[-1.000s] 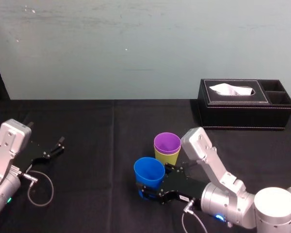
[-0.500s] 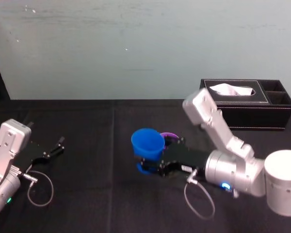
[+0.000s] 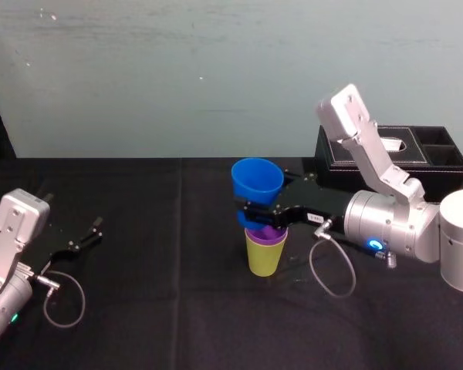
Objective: Stack the three plastic cups sequentially using one hand.
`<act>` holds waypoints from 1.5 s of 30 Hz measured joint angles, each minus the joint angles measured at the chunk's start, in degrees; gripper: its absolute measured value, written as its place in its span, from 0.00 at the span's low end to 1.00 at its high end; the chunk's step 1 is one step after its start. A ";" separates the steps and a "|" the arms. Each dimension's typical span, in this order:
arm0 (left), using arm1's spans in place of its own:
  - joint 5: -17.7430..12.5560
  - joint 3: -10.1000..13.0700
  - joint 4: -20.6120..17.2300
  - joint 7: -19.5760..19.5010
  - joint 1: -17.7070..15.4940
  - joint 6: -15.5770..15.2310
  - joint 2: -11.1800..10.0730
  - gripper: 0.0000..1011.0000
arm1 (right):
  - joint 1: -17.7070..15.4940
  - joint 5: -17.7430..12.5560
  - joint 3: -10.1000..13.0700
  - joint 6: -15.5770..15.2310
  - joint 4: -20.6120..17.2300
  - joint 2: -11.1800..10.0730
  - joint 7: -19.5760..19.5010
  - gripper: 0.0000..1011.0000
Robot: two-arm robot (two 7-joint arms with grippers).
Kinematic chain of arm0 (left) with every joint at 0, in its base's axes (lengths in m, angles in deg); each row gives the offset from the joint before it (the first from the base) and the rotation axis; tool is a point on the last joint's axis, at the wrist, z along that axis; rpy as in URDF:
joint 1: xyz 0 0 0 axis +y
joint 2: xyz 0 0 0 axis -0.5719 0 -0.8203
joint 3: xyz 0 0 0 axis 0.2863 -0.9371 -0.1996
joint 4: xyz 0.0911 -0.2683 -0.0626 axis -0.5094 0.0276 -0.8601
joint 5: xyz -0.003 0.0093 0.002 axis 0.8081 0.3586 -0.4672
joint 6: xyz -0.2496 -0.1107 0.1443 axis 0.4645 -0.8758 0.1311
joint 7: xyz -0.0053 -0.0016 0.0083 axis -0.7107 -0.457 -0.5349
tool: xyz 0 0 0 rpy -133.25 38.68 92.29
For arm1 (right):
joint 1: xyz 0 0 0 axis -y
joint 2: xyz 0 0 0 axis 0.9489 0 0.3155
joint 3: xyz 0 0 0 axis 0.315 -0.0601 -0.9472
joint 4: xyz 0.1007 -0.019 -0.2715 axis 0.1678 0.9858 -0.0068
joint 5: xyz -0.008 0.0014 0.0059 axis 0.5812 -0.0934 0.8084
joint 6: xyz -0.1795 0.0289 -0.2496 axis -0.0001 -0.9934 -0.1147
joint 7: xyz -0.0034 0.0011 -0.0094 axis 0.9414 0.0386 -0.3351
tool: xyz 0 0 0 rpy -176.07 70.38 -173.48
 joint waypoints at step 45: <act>0.00 0.00 0.00 0.00 0.00 0.00 0.00 0.99 | 2.41 -0.08 -1.86 2.52 8.94 0.98 -1.73 0.71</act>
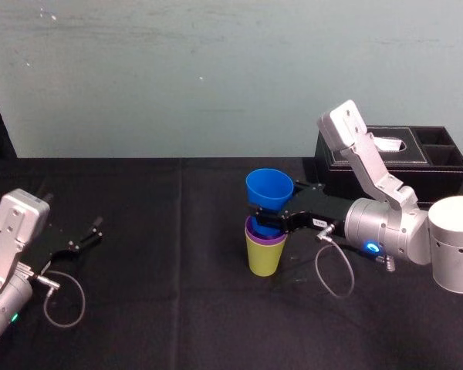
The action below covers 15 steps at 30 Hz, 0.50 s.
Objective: Stack the three plastic cups sequentially using one hand.
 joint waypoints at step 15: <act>0.00 0.00 0.00 0.00 0.00 0.00 0.00 0.99 | -0.31 0.76 -0.33 0.92 1.38 0.47 0.00 0.71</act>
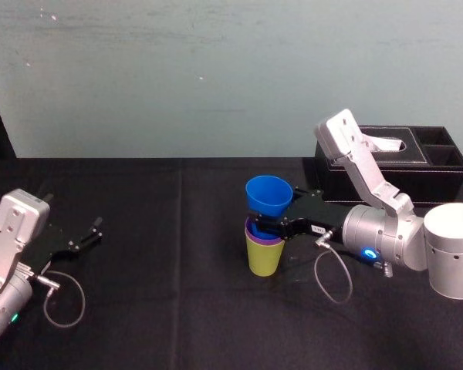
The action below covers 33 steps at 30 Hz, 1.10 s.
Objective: Stack the three plastic cups sequentially using one hand.
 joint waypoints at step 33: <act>0.00 0.00 0.00 0.00 0.00 0.00 0.00 0.99 | -0.99 -0.04 0.98 1.97 -1.01 0.01 -0.55 0.99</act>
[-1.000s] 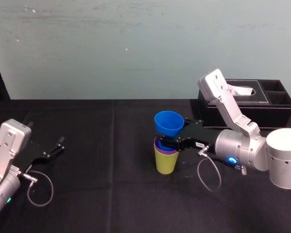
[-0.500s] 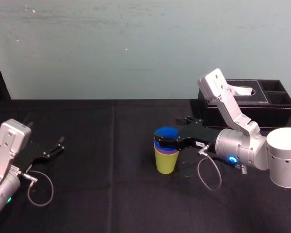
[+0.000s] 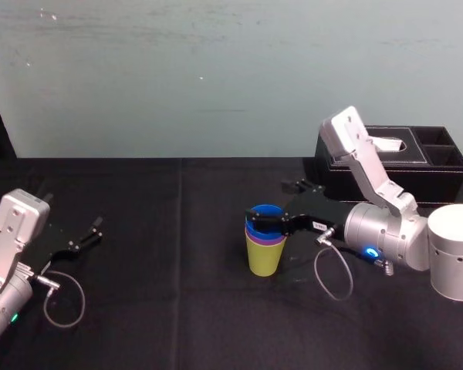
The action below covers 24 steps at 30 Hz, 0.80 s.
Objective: Stack the three plastic cups sequentially using one hand.
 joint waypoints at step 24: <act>0.00 0.00 0.00 0.00 0.00 0.00 0.00 0.99 | -17.07 7.17 11.07 7.74 -5.15 5.83 -24.32 0.99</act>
